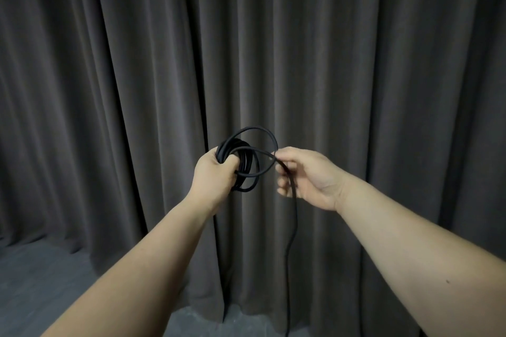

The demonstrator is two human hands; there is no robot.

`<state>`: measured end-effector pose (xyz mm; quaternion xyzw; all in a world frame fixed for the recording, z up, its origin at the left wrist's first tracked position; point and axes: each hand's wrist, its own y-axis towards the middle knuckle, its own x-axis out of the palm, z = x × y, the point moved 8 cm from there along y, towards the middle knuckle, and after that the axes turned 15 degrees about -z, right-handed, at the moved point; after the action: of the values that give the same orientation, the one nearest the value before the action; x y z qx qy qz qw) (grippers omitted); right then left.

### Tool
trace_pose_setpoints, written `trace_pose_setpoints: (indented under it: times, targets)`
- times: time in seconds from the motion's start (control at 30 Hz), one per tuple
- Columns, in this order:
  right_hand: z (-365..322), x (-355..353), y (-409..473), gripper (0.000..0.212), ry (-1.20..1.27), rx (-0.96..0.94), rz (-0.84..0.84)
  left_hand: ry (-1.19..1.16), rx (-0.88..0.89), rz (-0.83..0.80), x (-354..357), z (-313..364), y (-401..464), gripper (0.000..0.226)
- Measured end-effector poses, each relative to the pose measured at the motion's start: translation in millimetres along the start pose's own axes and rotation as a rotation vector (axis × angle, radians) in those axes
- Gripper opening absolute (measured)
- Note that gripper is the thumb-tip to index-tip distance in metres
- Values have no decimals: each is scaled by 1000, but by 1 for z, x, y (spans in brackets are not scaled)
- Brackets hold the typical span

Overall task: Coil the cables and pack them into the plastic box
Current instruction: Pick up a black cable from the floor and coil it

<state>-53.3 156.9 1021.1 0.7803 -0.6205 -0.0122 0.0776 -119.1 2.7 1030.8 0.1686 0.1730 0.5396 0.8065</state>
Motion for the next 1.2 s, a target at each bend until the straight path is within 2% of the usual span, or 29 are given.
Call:
trace_pose_setpoints:
  times: [0.1,0.23,0.43,0.57,0.73,0.9,1.0,1.07,1.2]
  targets:
    - [-4,-7,7,24,-75,-34,126,42,9,-45,2,-2,0,22]
    - [-11,-18,13,19,-198,-149,279,19,5,-88,2,-6,-1,27]
    - [1,-20,13,21,-186,-268,358,-277,-21,-156,11,-17,1,29]
    - [3,-24,6,20,-432,-306,436,-502,-55,-214,21,-31,1,30]
    - [16,-30,0,19,-603,-303,508,-680,-145,-118,32,-48,-4,34]
    - [26,-41,-16,13,-803,-293,567,-648,-222,-10,49,-62,-14,38]
    - [22,-30,-31,7,-1079,-491,590,-573,-231,4,61,-72,-17,38]
    - [24,-22,-39,10,-1243,-583,590,-539,-234,0,72,-80,-20,40]
    - [31,-39,-46,16,-1296,-558,618,-486,-249,-59,99,-94,-24,43]
